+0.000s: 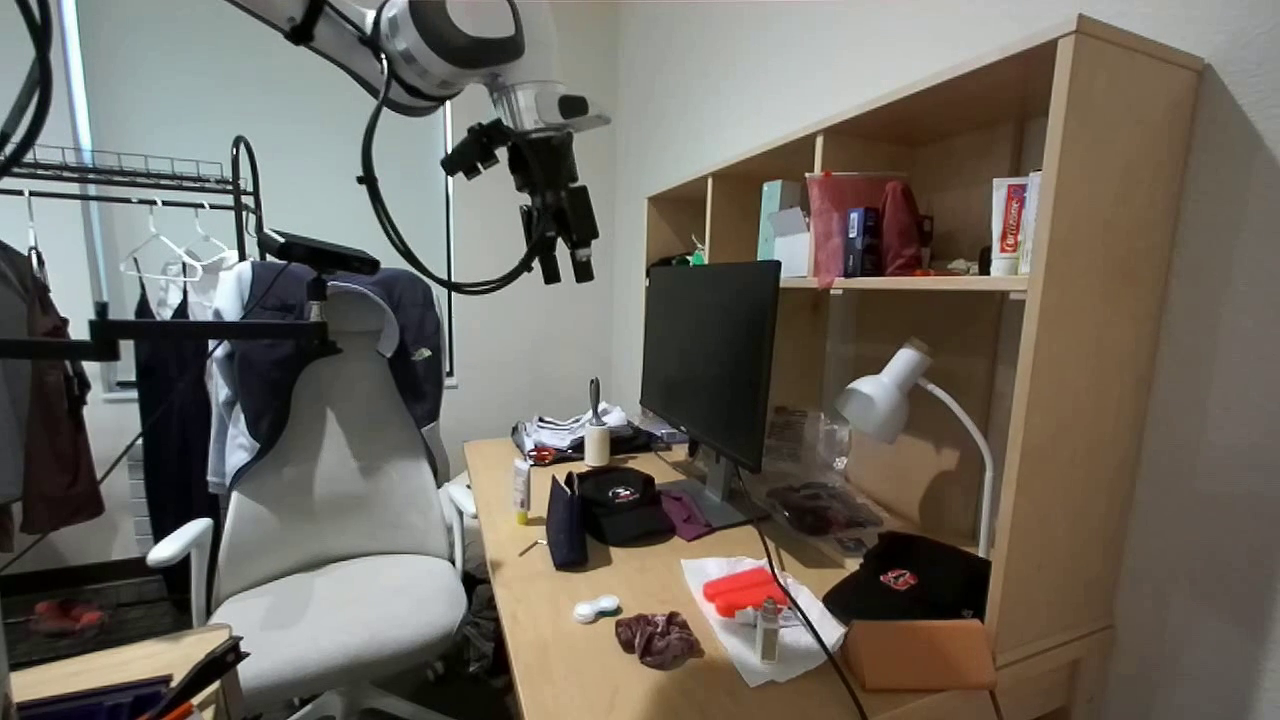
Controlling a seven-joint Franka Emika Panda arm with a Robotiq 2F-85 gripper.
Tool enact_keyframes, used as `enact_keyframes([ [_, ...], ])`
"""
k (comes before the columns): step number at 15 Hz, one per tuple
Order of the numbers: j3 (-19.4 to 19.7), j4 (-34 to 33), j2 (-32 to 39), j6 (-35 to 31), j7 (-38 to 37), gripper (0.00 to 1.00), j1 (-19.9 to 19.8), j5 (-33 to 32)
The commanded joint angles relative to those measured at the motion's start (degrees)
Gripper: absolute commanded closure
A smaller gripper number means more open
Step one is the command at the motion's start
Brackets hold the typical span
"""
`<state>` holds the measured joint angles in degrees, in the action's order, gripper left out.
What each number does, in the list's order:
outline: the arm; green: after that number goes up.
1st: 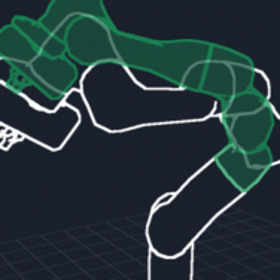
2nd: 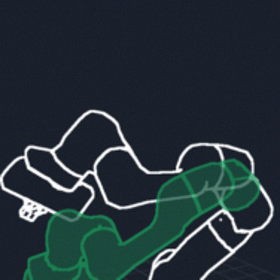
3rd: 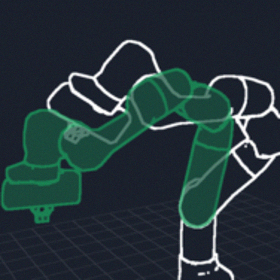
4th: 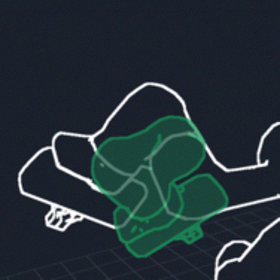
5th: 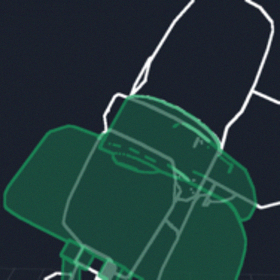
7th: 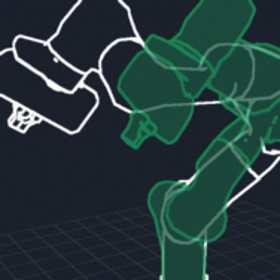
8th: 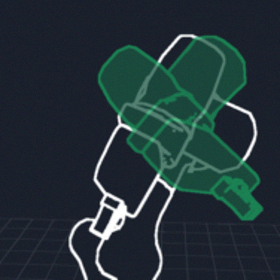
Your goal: Move one black cap to the left side of the desk
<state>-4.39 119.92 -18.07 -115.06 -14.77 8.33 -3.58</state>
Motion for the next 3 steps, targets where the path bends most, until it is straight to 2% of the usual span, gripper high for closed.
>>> enact_keyframes([
  [1,0.49,6.66,-6.5,-0.99,1.03,0.0,-2.41,3.62],
  [3,1.15,8.64,-8.08,-1.71,1.39,0.0,-3.03,5.8],
])
